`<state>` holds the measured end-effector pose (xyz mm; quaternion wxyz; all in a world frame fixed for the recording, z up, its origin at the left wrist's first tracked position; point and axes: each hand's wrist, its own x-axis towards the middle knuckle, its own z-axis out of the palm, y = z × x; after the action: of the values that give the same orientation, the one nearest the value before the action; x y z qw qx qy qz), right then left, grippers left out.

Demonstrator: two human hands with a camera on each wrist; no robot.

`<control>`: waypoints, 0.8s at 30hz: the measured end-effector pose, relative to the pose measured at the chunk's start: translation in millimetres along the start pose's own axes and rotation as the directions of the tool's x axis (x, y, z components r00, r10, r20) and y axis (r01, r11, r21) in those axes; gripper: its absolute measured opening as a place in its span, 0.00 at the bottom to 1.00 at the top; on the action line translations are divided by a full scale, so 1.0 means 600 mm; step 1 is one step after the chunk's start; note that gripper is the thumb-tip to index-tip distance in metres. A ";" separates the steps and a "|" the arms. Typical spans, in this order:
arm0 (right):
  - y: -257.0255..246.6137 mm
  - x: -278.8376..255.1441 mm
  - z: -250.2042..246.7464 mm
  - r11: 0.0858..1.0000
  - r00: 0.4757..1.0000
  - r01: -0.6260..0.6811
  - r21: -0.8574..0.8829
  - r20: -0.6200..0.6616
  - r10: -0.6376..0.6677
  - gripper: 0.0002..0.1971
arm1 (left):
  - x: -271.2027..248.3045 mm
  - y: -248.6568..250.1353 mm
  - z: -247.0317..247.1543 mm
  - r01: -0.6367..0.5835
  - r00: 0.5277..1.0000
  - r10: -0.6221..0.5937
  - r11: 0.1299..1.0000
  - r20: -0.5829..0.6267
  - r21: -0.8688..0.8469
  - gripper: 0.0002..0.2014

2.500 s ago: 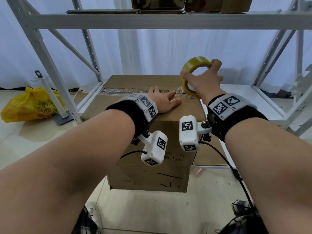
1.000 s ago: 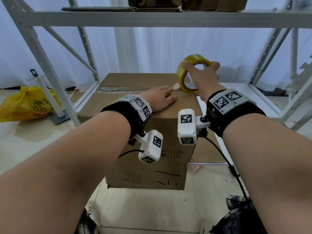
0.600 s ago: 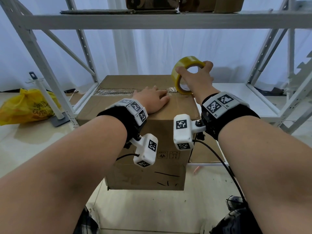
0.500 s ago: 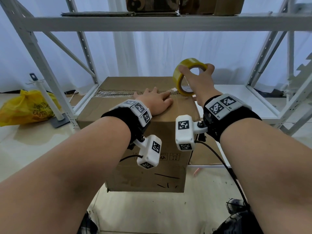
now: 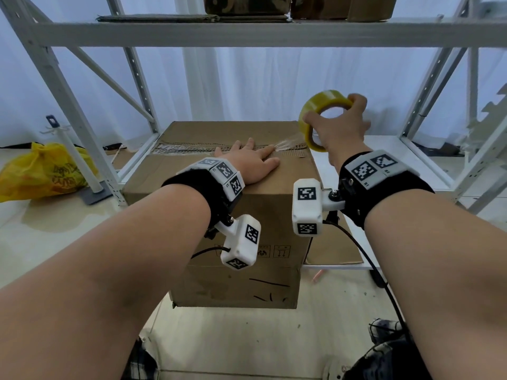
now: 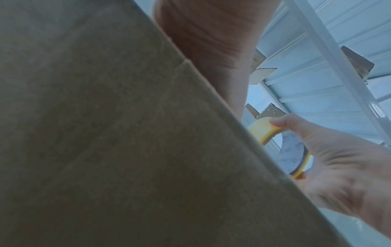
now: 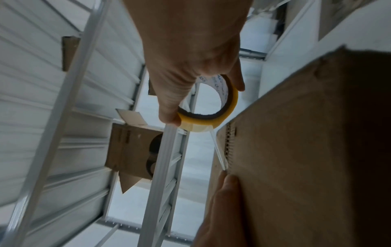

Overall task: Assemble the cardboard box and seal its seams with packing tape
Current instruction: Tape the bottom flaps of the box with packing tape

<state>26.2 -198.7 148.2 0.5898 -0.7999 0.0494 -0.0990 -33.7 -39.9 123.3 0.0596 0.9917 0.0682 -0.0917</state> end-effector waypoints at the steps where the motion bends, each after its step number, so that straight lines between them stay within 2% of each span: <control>1: 0.004 -0.001 0.000 0.998 0.999 -0.049 0.037 0.006 0.049 0.43 | 0.000 0.000 -0.001 0.002 1.000 -0.002 1.000 0.005 0.001 0.29; 4: 0.008 -0.003 -0.005 0.974 0.987 -0.158 0.160 0.044 0.153 0.44 | 0.000 0.006 -0.005 -0.038 0.999 0.039 0.999 -0.010 0.019 0.29; 7: 0.011 -0.002 -0.008 0.954 0.981 -0.193 0.230 0.075 0.180 0.44 | 0.002 0.022 -0.009 -0.160 0.986 0.161 0.987 -0.042 0.032 0.28; 9: 0.013 -0.001 -0.009 0.942 0.977 -0.212 0.261 0.092 0.194 0.44 | 0.004 0.028 -0.009 -0.183 0.982 0.183 0.983 -0.044 0.014 0.28; 15: 0.010 0.000 -0.008 0.957 0.978 -0.199 0.212 0.109 0.179 0.43 | 0.017 0.051 -0.006 -0.192 0.981 0.193 0.981 -0.023 0.030 0.30; 21: 0.005 0.000 0.003 0.996 0.992 -0.068 0.052 0.109 0.062 0.45 | 0.026 0.071 -0.004 -0.227 0.974 0.227 0.974 -0.006 0.022 0.30; 24: 0.004 -0.003 0.000 0.990 0.989 -0.096 0.100 0.126 0.083 0.44 | 0.016 0.050 -0.011 -0.251 0.968 0.251 0.968 0.020 0.020 0.29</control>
<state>24.2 -199.1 145.6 0.6370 -0.7692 0.0440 -0.0262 -19.0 -67.0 131.3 0.0604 0.9921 -0.0594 -0.0927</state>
